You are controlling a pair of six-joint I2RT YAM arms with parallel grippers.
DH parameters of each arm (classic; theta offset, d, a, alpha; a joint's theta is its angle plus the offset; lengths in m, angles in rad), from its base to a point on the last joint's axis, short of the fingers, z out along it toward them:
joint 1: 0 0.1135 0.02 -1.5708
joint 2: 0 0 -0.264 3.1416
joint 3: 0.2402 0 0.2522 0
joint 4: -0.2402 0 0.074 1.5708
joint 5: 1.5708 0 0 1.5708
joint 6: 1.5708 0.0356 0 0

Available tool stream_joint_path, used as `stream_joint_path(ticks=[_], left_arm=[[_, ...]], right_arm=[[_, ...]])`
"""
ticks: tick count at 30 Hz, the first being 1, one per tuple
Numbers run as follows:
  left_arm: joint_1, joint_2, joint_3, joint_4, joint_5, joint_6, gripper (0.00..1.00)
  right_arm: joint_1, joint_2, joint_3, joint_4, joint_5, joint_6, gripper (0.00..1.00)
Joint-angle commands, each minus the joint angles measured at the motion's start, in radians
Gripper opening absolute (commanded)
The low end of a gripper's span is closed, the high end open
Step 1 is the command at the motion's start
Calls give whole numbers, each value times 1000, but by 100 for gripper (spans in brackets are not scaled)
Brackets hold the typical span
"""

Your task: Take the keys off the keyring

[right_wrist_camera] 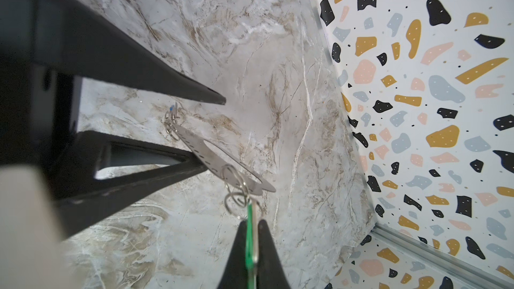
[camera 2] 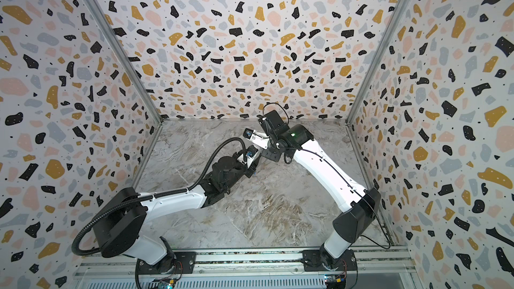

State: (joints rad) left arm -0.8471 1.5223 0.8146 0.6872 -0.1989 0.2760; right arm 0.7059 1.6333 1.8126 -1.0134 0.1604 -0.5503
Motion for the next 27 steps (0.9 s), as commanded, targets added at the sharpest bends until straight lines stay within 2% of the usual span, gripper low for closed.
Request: stream_joint_path(ticks=[1,14,21,27], left_arm=[[-9,-31,-40,102,47,48,45],[-65,-136,-110,135,70,154,44],[-69,-119,-80,153,54,50,47],[-69,-142,-88,141,8,43,48]], right_arm=[[7,17,43,-78,-16,42,0],[23,46,88,-113,-15,94,0],[25,43,88,-115,-4,95,0],[29,39,78,-100,17,60,0]])
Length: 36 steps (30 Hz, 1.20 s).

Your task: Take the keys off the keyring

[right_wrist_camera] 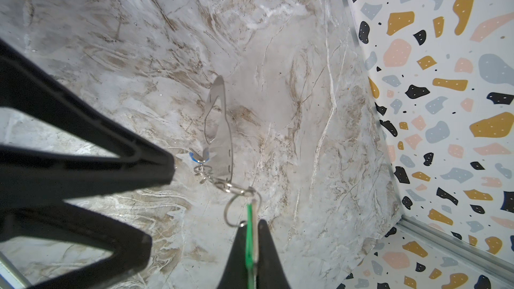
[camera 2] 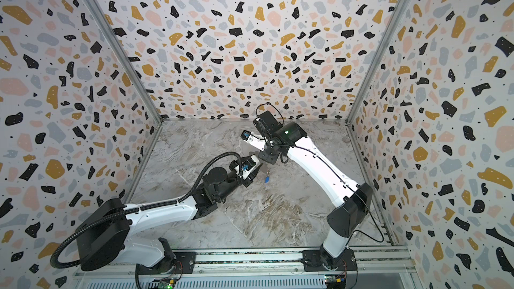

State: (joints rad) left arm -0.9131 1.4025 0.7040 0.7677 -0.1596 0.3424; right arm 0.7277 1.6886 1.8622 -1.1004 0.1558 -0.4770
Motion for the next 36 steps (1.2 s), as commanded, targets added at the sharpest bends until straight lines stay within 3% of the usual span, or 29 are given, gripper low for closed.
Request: stream_joint_path(ticks=[1,6,11,16,19,29,36], left_arm=[[-1,-27,15,65,-24,-22,48],[30,-97,-50,88,49,-40,48],[134,-214,-80,7,199,-98,47],[224,-284,-1,-219,361,-79,46],[257,-310,49,-332,416,-53,46],[365,-258,292,-611,589,-65,47],[430,-181,435,-722,715,-95,47]], right_arm=[[8,-20,26,-7,30,-22,0],[9,-64,-29,88,96,-119,0],[6,-187,-192,377,103,-309,0],[-17,-379,-491,825,-25,-558,0],[-50,-442,-598,1010,-145,-622,0],[-111,-460,-711,1244,-344,-776,0],[-121,-471,-838,1480,-417,-915,0]])
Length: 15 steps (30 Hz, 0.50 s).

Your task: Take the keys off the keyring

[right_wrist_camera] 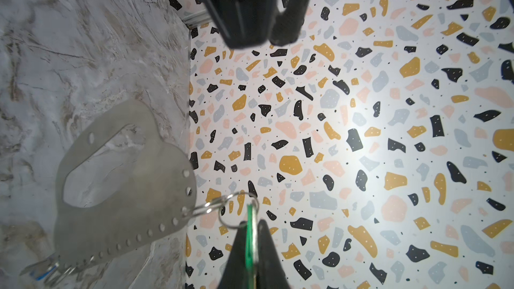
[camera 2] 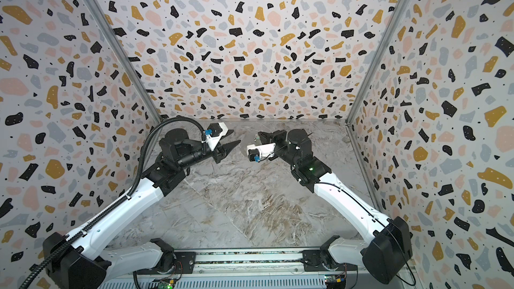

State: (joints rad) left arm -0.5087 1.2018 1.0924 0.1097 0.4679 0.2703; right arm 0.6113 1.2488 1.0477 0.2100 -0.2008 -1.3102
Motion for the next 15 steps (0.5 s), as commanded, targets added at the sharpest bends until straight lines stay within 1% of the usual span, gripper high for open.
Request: stream_joint_path(ticks=[1,8,15], left_arm=[[35,27,62,-68,102,-29,47],[59,119,190,-143,212,-76,46],[58,190,232,-154,291,-118,45]], right_arm=[[-5,-32,-40,197,-61,-110,0],[0,-19,-121,359,-52,-257,0],[12,-1,-173,520,-34,-366,0]])
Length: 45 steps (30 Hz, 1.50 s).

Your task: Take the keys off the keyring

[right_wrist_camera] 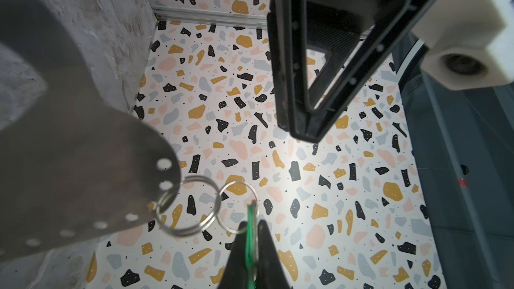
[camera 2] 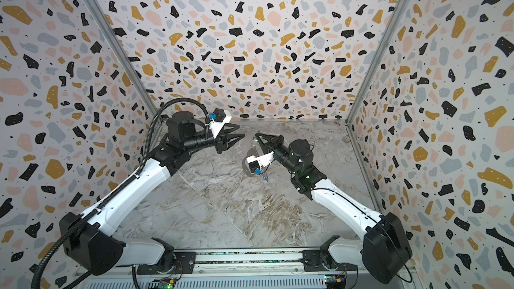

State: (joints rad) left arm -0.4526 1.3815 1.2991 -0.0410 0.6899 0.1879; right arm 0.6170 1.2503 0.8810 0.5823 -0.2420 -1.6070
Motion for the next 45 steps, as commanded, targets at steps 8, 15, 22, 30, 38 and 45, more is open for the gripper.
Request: stream_joint_path(ticks=[8,15,22,30,38,45], left_arm=[[2,42,67,-1,118,-63,45],[3,37,103,-40,126,-57,45],[0,73,123,-55,162,-90,45],[-15,94,132,-63,191,-93,39],[-18,99,134,-73,216,-91,31],[-18,109,138,-89,245,-96,30]], right_arm=[[20,24,1,145,26,-178,0],[29,39,-1,164,48,-219,0],[49,40,-1,177,62,-253,0],[66,43,1,173,72,-284,0],[67,50,1,173,74,-302,0],[67,49,3,182,81,-315,0]])
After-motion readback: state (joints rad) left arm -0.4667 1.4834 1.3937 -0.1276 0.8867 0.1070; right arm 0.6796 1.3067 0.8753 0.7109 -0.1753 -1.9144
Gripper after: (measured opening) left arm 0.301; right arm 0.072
